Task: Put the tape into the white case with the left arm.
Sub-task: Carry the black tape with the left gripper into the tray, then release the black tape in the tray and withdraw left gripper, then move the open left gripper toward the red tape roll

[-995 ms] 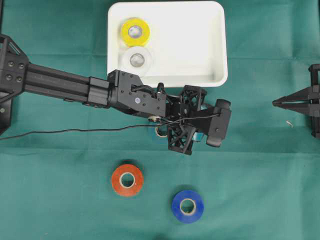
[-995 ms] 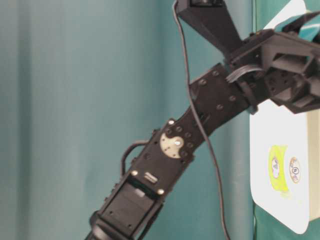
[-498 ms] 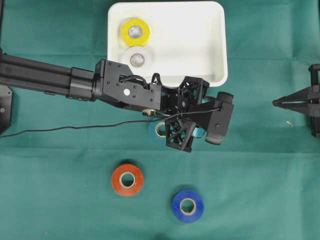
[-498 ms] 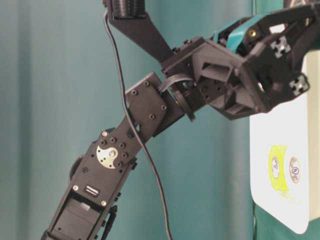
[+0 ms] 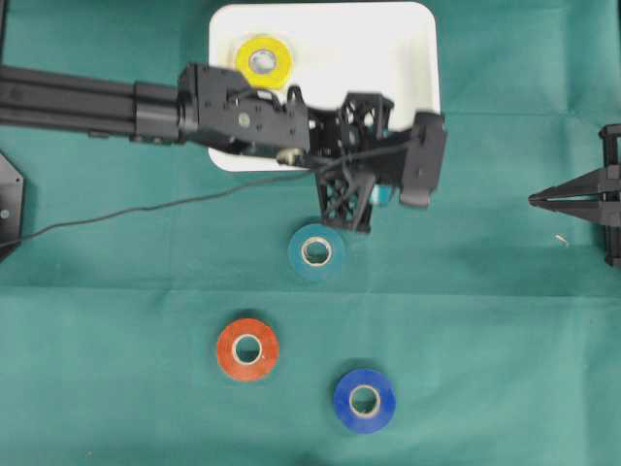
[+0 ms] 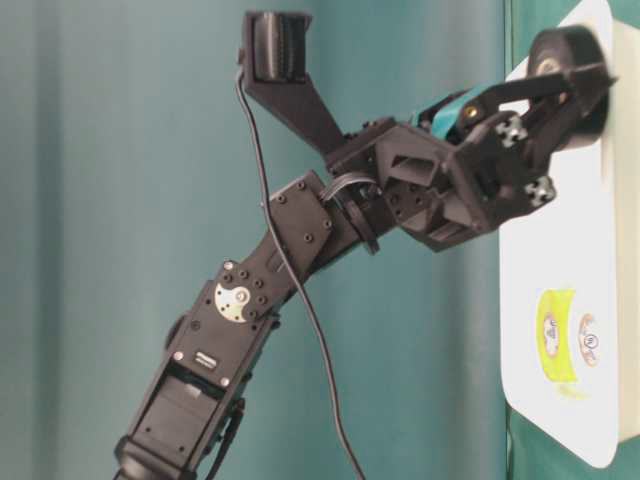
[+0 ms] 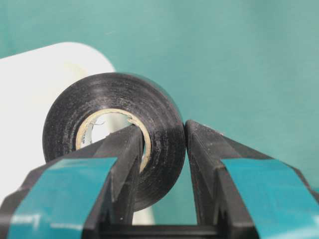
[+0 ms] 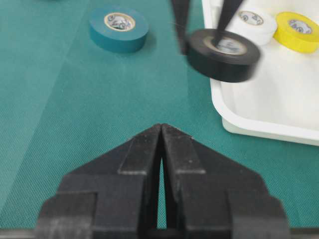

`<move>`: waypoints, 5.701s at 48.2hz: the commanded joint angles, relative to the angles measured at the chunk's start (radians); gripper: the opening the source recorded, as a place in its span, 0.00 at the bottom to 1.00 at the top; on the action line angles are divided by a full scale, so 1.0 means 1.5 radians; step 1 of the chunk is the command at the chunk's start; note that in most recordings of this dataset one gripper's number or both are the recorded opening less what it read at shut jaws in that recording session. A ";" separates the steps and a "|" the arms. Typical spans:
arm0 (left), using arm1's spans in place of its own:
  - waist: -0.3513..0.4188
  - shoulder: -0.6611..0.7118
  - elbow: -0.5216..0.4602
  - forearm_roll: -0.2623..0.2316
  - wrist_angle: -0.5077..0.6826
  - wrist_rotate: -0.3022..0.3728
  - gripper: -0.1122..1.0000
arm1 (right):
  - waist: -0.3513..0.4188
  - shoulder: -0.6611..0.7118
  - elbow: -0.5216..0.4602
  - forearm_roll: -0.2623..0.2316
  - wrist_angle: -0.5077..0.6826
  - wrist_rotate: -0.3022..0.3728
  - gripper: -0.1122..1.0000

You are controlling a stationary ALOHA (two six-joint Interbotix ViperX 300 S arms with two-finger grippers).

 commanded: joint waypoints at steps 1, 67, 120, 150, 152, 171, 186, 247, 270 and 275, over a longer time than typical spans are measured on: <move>0.017 -0.035 -0.007 0.001 -0.005 0.001 0.33 | -0.001 0.003 -0.008 -0.001 -0.008 0.001 0.02; 0.050 -0.011 -0.006 0.001 -0.020 0.000 0.91 | 0.000 0.003 -0.007 0.000 -0.007 0.001 0.02; -0.033 -0.333 0.324 -0.004 -0.186 -0.010 0.91 | -0.001 0.003 -0.008 0.000 -0.007 0.001 0.02; -0.079 -0.473 0.502 -0.004 -0.321 -0.093 0.91 | 0.000 0.003 -0.007 -0.001 -0.007 0.001 0.02; -0.084 -0.483 0.511 -0.004 -0.328 -0.099 0.91 | -0.001 0.003 -0.007 -0.001 -0.007 0.001 0.02; -0.110 -0.541 0.594 -0.005 -0.353 -0.133 0.91 | 0.000 0.003 -0.007 -0.001 -0.008 0.001 0.02; -0.117 -0.543 0.597 -0.004 -0.353 -0.132 0.91 | -0.001 0.003 -0.007 -0.001 -0.008 0.001 0.02; -0.225 -0.514 0.601 -0.005 -0.349 -0.133 0.91 | 0.000 0.003 -0.007 -0.001 -0.007 0.001 0.02; -0.259 -0.375 0.543 -0.005 -0.348 -0.135 0.91 | -0.001 0.003 -0.008 -0.001 -0.007 0.001 0.02; -0.269 -0.356 0.531 -0.005 -0.348 -0.143 0.91 | 0.000 0.003 -0.008 0.000 -0.007 0.001 0.02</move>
